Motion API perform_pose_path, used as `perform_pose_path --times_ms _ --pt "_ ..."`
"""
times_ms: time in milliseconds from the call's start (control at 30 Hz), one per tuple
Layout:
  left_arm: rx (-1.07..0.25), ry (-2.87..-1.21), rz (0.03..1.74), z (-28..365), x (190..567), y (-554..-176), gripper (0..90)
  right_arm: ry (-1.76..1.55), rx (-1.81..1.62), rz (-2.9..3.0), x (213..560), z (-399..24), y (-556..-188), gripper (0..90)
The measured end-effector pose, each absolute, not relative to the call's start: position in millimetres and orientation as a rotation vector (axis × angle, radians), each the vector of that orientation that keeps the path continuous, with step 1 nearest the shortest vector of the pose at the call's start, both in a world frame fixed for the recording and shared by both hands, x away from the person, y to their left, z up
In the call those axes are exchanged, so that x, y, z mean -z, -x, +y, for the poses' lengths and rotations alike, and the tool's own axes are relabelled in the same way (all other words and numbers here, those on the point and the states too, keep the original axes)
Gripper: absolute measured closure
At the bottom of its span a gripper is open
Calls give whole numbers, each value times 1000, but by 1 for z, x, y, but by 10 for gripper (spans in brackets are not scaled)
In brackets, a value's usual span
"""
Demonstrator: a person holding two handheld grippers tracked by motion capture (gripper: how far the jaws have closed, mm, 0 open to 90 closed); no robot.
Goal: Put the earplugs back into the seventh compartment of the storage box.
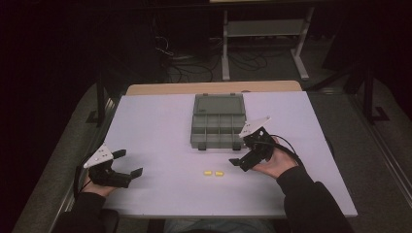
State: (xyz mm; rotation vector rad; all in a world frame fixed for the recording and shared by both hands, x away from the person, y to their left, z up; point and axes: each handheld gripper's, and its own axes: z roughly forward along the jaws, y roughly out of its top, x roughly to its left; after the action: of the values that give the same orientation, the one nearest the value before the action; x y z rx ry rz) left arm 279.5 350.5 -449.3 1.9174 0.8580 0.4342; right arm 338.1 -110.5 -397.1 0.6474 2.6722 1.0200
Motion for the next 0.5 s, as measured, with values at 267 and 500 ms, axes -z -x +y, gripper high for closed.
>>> perform_pose_path --times_ms 267,500 --pt "-433 -1928 849 350 450 -280 0 -595 -982 2753 413 -90 -335 0" --pt "-425 -1932 844 349 450 -280 0 -545 -935 2822 427 -74 -333 0"
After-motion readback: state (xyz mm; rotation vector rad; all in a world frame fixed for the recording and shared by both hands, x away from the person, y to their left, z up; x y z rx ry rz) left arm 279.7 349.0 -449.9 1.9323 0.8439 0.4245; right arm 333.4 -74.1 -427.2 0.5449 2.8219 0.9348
